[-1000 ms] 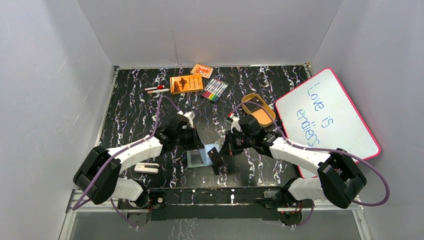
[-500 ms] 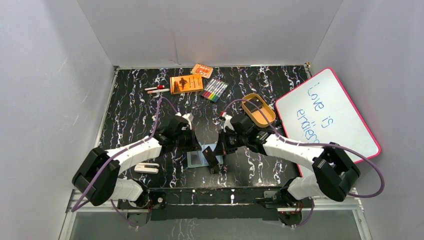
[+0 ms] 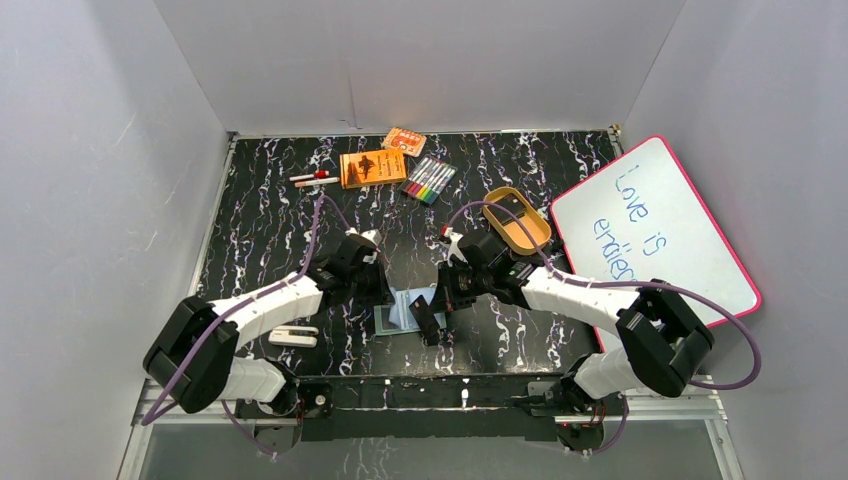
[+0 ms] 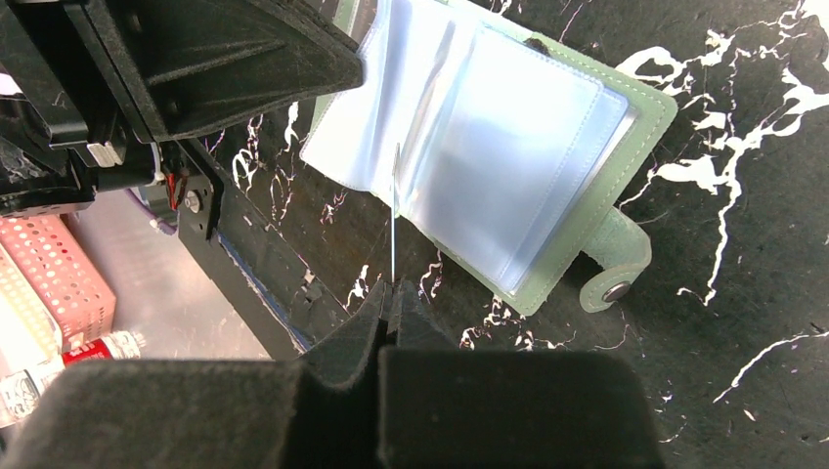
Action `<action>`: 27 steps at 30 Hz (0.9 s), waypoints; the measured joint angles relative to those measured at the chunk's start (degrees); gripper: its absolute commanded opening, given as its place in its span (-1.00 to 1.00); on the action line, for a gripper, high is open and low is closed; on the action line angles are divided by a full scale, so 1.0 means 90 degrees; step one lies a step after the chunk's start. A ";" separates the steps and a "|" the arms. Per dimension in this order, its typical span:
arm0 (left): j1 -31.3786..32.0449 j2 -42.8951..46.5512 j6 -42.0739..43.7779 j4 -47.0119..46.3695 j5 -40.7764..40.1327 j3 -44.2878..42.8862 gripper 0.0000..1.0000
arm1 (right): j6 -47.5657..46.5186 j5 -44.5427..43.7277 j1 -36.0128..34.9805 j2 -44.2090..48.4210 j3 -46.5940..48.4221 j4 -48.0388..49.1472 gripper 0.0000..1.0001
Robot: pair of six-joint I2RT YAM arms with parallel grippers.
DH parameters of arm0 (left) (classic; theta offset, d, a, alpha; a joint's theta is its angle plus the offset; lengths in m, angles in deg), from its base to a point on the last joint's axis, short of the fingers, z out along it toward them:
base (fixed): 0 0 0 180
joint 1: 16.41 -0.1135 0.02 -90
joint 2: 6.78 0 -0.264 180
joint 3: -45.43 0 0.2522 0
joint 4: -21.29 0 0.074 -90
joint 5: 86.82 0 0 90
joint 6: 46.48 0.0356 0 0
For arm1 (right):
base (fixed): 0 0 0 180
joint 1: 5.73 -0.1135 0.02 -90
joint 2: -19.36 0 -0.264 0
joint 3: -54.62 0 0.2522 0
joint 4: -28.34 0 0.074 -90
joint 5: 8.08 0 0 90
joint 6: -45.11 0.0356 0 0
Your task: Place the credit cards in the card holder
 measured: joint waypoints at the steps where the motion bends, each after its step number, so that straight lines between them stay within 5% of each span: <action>1: -0.0002 0.0010 0.0000 0.0027 -0.0039 -0.0002 -1.00 | 0.0002 -0.0002 0.0000 -0.0002 0.0000 0.0002 -1.00; 16: -0.0002 0.0831 -0.0039 0.0255 -0.0163 -0.0002 -1.00 | 0.0119 -0.0017 0.0000 -0.0002 0.0000 0.0007 -1.00; 27: 0.0000 0.0432 -0.0066 -0.0155 0.0352 -0.0029 -1.00 | 0.0121 -0.0022 0.0000 -0.0002 0.0000 0.0007 -1.00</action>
